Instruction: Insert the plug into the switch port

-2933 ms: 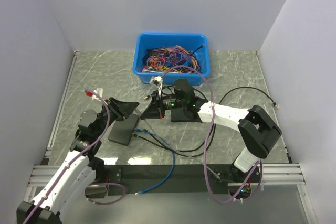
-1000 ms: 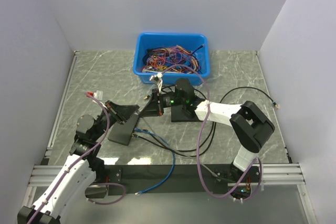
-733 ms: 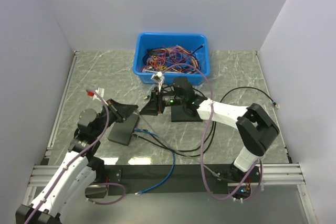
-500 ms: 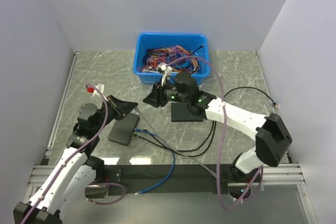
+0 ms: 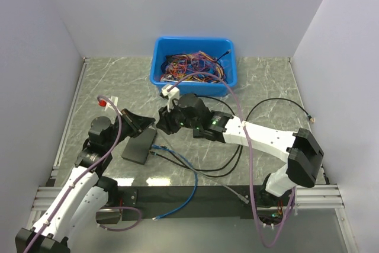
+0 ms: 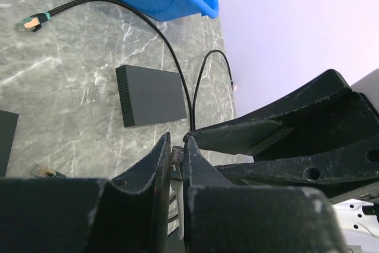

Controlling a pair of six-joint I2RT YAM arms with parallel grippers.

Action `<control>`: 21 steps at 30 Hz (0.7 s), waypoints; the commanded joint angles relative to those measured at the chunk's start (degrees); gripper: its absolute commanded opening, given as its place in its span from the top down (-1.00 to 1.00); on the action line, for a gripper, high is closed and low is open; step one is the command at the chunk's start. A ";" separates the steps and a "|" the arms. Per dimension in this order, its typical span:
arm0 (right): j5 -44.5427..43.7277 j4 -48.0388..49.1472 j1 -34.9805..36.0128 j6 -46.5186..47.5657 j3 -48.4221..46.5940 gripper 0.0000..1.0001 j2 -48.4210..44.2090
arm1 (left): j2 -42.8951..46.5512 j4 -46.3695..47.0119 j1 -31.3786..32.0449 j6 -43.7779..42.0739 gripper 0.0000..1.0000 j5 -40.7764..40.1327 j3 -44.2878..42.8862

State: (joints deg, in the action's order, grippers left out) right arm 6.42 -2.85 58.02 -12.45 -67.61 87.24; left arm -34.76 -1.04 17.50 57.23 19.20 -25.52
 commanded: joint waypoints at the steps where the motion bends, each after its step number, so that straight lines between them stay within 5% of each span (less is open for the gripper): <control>1: -2.46 -0.14 1.13 1.37 -3.22 0.17 0.12 | 0.93 1.56 0.26 0.42 0.99 -0.22 -1.90; 21: 0.35 -1.81 1.75 0.85 -6.48 0.31 4.16 | 0.05 3.24 0.26 0.25 0.99 0.22 -1.55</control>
State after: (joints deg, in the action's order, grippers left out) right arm 6.52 -4.56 59.40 -12.10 -71.61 90.21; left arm -34.76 -1.43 17.50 57.25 18.31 -25.52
